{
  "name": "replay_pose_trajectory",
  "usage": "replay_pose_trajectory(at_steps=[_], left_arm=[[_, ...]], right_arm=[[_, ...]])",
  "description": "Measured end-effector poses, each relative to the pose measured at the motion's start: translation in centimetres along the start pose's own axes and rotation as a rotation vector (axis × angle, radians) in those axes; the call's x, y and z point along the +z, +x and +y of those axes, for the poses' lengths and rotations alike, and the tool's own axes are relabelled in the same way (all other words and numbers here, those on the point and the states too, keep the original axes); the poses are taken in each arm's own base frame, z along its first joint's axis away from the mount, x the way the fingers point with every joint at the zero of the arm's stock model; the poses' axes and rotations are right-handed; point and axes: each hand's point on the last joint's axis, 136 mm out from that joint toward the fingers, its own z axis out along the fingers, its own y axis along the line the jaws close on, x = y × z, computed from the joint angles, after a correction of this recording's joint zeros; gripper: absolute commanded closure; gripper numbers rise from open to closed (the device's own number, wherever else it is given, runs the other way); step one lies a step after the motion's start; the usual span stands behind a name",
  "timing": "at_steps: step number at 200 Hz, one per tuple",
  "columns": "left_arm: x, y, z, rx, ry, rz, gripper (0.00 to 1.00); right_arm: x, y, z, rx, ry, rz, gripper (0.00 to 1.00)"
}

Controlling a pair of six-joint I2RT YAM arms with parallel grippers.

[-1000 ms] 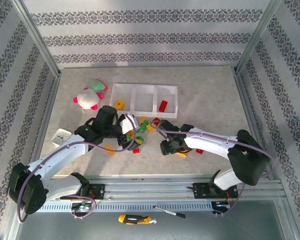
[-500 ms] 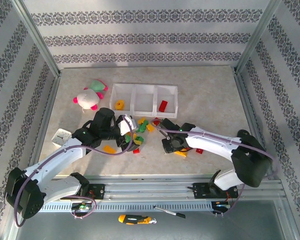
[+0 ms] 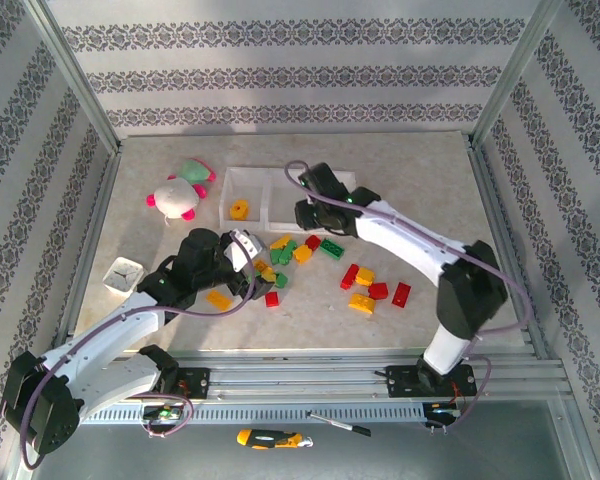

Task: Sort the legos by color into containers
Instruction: Place the lego in the container, then pick up the lego from the middle-left of the table.

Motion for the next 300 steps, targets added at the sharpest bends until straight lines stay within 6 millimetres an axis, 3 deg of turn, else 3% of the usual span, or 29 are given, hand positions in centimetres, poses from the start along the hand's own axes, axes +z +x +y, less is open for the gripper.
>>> replay_pose_trajectory(at_steps=[22,48,91,129,150,182,226,258,300], left_arm=[[-0.1,0.4,0.7,-0.021,-0.047,0.007,0.01],[-0.4,0.4,1.3,-0.034,-0.087,0.002,0.01],[-0.7,0.2,1.8,-0.049,-0.122,-0.012,0.01],[-0.7,0.3,2.0,-0.055,-0.132,-0.010,0.01],[-0.6,0.5,2.1,-0.061,-0.138,-0.002,0.01],[0.2,1.4,2.8,-0.109,-0.166,0.041,0.01],[1.4,1.9,5.1,-0.235,-0.272,0.138,0.01],[1.9,2.8,6.8,-0.342,-0.359,0.219,0.01],[1.6,6.3,9.8,-0.510,-0.462,0.372,0.01]], right_arm=[[2.9,-2.8,1.1,-0.024,0.005,-0.026,0.72],[6.2,-4.5,1.6,-0.036,0.022,-0.037,0.71],[10.9,-4.6,0.2,-0.032,0.075,-0.007,0.69],[12.1,-4.5,-0.9,-0.031,0.094,0.013,0.53],[11.7,-5.0,-0.6,-0.039,0.088,-0.001,0.41],[10.0,-5.8,-0.5,-0.051,0.079,-0.030,0.32],[2.8,-5.9,-1.2,-0.046,0.058,-0.127,0.25],[-1.4,-3.9,-2.3,-0.041,0.040,-0.171,0.22],[-2.9,0.5,-3.8,-0.038,0.033,-0.132,0.20]])
